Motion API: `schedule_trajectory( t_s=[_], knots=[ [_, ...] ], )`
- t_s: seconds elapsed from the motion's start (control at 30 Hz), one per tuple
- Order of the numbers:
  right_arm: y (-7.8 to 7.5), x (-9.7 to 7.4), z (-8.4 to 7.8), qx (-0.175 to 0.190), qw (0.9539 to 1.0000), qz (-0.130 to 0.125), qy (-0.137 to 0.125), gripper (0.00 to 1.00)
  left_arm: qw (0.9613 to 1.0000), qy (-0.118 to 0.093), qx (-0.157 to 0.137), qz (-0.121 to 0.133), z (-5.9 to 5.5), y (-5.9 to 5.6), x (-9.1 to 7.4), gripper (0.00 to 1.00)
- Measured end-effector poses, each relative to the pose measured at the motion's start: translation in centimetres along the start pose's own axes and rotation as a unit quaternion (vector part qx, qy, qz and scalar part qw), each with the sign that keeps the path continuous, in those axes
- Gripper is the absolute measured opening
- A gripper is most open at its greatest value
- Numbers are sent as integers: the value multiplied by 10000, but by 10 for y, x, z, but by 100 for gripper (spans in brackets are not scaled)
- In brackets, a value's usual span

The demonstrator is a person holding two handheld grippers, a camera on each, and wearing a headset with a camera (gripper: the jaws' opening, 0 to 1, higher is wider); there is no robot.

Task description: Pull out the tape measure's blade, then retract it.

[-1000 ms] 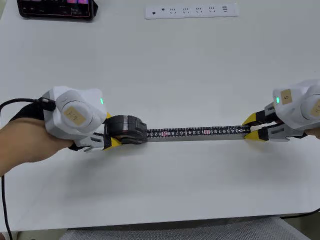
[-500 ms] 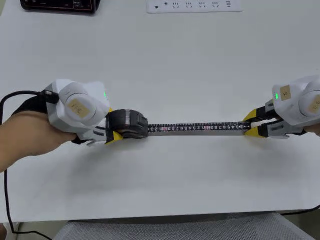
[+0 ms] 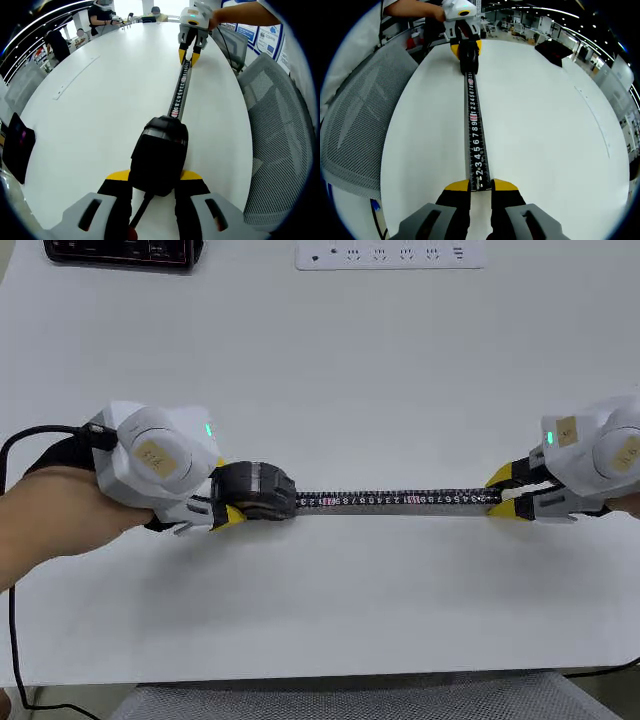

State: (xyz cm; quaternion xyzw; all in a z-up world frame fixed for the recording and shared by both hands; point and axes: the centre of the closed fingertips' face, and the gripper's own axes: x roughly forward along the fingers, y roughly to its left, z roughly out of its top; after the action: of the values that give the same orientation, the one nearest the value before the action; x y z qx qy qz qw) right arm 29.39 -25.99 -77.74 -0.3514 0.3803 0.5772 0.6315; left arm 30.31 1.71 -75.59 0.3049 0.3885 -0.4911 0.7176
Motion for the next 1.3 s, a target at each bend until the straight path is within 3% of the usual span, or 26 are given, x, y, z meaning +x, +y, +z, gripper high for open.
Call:
schedule_trajectory(
  t_s=[1.17,1.3],
  knots=[
    [1,-1,0,155,9999,-2,77,16,10000,-19,6,93,2,-2,-1,28],
    [-1,-6,0,251,9997,-56,27,18,9997,-9,-221,73,1,-2,-2,30]
  ],
)
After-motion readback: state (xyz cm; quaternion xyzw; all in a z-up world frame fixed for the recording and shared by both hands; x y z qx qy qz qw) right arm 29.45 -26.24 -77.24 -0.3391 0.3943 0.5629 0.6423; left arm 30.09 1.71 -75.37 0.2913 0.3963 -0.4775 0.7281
